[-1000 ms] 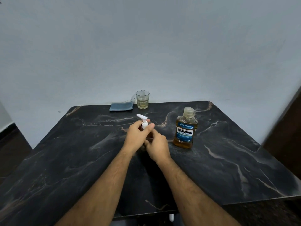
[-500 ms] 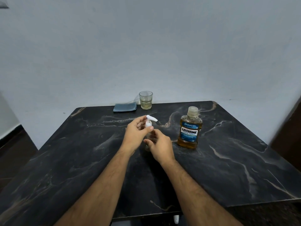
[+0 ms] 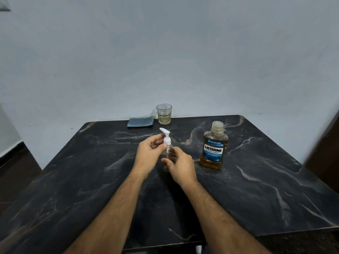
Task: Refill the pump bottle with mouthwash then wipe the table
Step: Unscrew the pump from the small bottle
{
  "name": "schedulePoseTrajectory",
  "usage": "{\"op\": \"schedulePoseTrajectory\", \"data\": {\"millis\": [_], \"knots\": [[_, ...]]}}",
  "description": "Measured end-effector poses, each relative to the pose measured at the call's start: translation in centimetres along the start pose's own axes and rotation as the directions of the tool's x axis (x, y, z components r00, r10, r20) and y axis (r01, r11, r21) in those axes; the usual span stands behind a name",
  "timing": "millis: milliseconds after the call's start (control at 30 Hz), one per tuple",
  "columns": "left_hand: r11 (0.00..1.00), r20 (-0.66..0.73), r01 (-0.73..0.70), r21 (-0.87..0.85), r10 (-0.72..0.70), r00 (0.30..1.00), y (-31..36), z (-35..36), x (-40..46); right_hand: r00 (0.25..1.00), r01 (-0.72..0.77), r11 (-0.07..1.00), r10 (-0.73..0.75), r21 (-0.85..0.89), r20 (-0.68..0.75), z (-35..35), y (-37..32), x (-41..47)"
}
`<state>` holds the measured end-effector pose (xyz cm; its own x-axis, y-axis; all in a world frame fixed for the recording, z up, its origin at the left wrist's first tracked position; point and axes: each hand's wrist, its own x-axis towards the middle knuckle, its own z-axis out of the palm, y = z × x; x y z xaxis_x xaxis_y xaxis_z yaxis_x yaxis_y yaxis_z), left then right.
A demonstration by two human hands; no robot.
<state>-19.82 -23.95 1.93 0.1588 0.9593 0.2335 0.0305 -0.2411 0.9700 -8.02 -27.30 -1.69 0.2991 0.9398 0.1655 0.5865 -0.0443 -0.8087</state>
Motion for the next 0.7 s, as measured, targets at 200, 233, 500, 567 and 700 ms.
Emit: {"op": "schedulePoseTrajectory", "data": {"millis": [200, 233, 500, 567, 700], "knots": [[0.997, 0.012, 0.041, 0.070, -0.042, 0.999, 0.5, 0.6, 0.9, 1.000, -0.015, 1.000, 0.015, -0.003, 0.018, 0.0, -0.2, 0.0], [0.995, 0.013, 0.043, 0.085, -0.044, 0.999, 0.6, 0.5, 1.0, 1.000, -0.020, 1.000, 0.020, 0.005, 0.021, 0.0, -0.2, 0.1], [0.993, -0.031, 0.058, -0.105, -0.062, 0.998, 2.0, 0.5, 1.4, 0.999, -0.036, 0.999, 0.036, 0.011, 0.020, 0.1, -0.2, 0.0], [0.986, -0.059, 0.051, -0.161, -0.062, 0.996, 2.5, 0.2, 1.6, 1.000, -0.023, 0.999, 0.023, 0.024, 0.010, 0.2, -0.1, -0.1], [0.974, -0.131, 0.030, -0.222, -0.061, 0.990, 3.7, -0.2, 2.1, 1.000, -0.018, 0.999, 0.018, 0.036, 0.003, 0.1, 0.0, -0.1]]}}
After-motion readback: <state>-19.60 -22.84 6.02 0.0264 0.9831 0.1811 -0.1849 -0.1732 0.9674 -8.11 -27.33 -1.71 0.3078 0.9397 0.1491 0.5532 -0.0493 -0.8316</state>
